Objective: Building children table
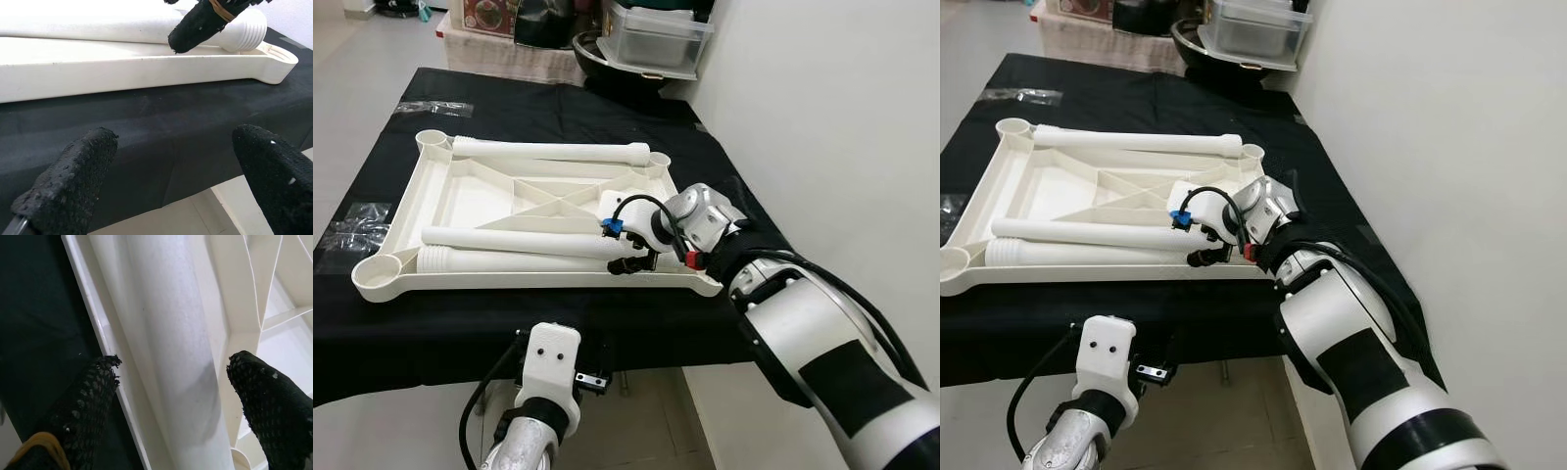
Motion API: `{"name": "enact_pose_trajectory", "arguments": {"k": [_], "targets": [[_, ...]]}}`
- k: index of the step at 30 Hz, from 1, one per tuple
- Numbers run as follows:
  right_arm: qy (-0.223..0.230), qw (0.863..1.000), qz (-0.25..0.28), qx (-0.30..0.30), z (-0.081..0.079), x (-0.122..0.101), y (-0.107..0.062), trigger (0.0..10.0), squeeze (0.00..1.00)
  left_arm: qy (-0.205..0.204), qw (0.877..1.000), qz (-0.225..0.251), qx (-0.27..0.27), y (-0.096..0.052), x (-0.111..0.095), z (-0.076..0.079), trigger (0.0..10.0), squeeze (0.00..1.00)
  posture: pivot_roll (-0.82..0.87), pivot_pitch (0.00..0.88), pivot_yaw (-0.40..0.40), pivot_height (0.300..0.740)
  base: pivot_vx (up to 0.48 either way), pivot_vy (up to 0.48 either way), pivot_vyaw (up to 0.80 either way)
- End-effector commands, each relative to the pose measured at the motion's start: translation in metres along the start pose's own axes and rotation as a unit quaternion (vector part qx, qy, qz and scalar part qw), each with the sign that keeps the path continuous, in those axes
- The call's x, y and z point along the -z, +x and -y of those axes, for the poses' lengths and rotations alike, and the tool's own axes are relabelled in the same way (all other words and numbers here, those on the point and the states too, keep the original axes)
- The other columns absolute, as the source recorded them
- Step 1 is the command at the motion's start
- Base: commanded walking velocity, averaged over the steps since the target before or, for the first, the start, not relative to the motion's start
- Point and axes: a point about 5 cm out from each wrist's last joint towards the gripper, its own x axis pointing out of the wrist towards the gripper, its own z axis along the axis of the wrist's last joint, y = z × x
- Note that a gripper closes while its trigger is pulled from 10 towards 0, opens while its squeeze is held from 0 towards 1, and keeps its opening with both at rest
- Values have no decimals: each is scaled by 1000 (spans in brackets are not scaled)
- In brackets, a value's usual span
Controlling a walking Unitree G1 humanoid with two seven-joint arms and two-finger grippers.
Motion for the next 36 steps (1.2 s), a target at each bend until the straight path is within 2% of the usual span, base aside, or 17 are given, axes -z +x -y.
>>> {"name": "enact_pose_trajectory", "arguments": {"k": [1,16,26,27,36], "targets": [[4,1000,-10,-4,-3,6,2,10000,0,-43,998,10,44,-6,-9,31,10000,0,10,68,-257,740,0,0,0],[0,1000,-13,27,1,0,2,10000,0,-53,998,7,36,-16,-15,37,10000,0,9,113,-285,740,0,0,0],[-8,1000,-15,0,-5,-3,6,10000,0,-60,998,-10,29,-24,-15,40,10000,0,18,155,-299,740,0,0,0],[-8,1000,-13,-4,-6,-4,7,0,0,-61,998,-11,28,-25,-15,40,10000,0,18,159,-298,740,0,0,0],[-5,1000,3,-22,-11,-11,11,0,0,-64,998,-18,22,-28,-14,39,10000,0,17,162,-299,740,0,0,0]]}}
